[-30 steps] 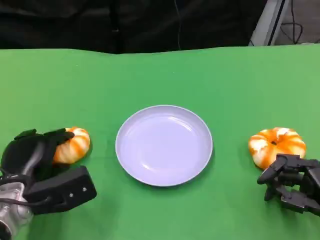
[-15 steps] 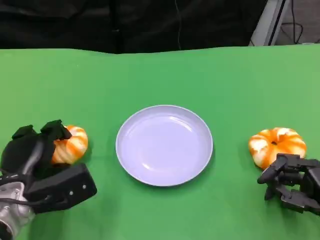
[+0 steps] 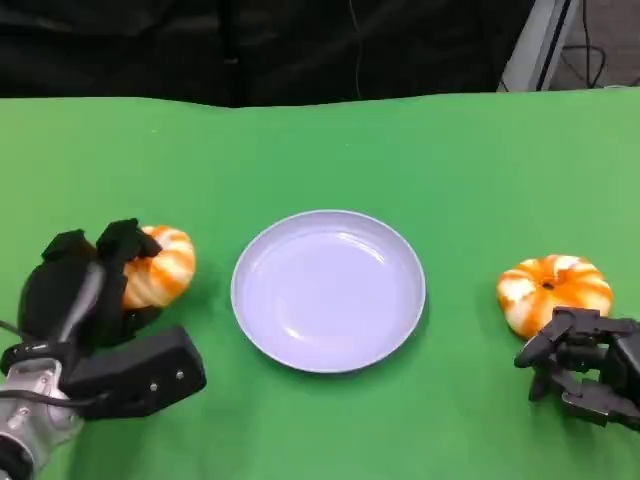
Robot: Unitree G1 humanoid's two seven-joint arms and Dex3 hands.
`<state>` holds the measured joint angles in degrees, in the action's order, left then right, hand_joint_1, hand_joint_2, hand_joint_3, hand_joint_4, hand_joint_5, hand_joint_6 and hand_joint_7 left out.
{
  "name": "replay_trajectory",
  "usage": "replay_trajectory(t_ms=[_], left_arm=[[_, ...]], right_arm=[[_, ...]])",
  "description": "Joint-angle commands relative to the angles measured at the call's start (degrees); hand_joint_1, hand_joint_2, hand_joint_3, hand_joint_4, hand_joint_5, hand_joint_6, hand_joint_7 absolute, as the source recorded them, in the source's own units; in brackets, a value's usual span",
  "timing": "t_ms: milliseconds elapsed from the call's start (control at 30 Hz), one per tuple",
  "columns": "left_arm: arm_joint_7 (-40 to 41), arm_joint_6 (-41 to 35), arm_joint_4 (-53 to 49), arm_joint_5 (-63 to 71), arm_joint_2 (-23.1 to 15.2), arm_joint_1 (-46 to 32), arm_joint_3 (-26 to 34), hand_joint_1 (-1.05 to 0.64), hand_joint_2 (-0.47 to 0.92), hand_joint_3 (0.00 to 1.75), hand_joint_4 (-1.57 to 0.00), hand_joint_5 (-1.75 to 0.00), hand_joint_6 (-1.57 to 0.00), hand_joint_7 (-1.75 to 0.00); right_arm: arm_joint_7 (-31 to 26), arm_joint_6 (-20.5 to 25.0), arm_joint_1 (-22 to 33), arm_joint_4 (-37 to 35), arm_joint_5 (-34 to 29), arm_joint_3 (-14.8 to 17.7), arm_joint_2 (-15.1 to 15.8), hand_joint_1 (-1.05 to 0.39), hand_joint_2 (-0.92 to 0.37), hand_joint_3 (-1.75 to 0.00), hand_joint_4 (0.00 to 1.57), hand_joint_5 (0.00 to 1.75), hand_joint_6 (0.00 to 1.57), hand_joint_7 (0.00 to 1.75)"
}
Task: Grasp the bread from the table and place it into the plate.
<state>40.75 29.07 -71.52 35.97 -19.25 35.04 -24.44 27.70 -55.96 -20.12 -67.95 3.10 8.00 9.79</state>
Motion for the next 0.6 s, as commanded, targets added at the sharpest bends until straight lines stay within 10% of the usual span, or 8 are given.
replay_trajectory(t_ms=[33, 600], left_arm=[[0.9, 1.2, 3.1, 0.4, -1.5, -0.7, 0.2, -0.13, 0.92, 0.45, -0.34, -1.75, -0.35, -1.52], [-2.1, -0.1, 20.4, 1.4, -2.3, -5.7, 1.2, -0.12, 0.92, 0.40, -0.42, -1.62, -0.52, -1.23]], right_arm=[[-0.5, -0.2, 0.4, 0.5, 0.2, 0.3, 1.0, 0.10, -0.83, -0.62, 0.89, 1.38, 0.94, 0.96], [-0.1, -0.3, 0.4, 0.4, 0.6, 0.4, 0.7, 0.11, -0.83, -0.63, 0.89, 1.38, 0.94, 0.96]])
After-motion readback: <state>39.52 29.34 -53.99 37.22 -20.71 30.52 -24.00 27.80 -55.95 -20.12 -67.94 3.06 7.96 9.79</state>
